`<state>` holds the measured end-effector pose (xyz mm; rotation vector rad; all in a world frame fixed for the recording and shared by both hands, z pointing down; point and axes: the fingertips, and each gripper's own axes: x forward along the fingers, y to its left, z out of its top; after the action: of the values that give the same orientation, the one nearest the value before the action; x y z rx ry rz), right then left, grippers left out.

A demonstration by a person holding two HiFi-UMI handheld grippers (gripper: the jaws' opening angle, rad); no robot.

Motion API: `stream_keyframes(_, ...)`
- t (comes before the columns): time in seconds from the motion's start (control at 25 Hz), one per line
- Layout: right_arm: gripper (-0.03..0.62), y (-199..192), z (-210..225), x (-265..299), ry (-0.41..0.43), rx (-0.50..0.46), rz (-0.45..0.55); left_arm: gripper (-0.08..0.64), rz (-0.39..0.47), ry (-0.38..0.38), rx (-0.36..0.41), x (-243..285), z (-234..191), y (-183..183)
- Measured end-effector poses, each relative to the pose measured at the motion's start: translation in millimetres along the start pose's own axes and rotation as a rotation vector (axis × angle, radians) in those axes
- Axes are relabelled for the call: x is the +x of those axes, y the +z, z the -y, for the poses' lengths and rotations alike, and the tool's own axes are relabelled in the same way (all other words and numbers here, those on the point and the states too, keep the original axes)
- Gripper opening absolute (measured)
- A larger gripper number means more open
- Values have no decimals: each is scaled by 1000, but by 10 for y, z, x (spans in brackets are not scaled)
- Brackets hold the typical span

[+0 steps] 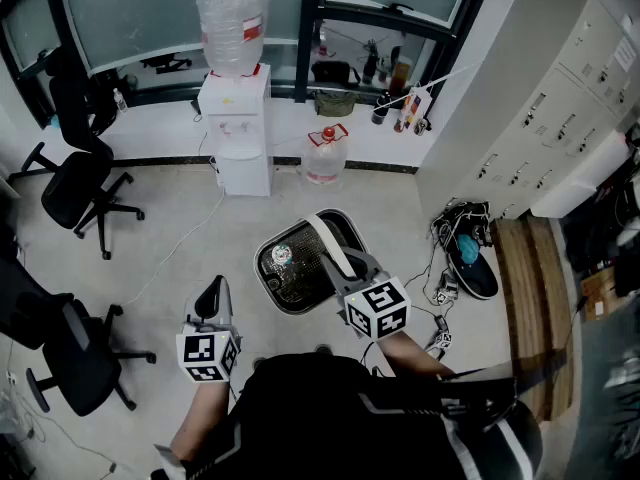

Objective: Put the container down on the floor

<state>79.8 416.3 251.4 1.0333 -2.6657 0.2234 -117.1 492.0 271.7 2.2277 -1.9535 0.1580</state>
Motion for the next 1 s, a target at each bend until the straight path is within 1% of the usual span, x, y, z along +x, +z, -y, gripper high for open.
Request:
stream_keyframes(0.12, 55, 24, 33, 5, 2, -7, -3, 11, 0, 1, 7, 17, 11, -31)
stream_keyframes(0.44, 55, 36, -8, 67, 11, -14, -4, 11, -6, 13, -15, 2, -19, -40)
stream_keyframes(0.64, 55, 51, -33, 74, 7, 2, 0, 11, -13, 11, -23, -27, -59, -57)
stream_keyframes(1.0, 55, 30, -104, 121, -18, 11, -8, 11, -18, -18, -33, -67, -166, -119)
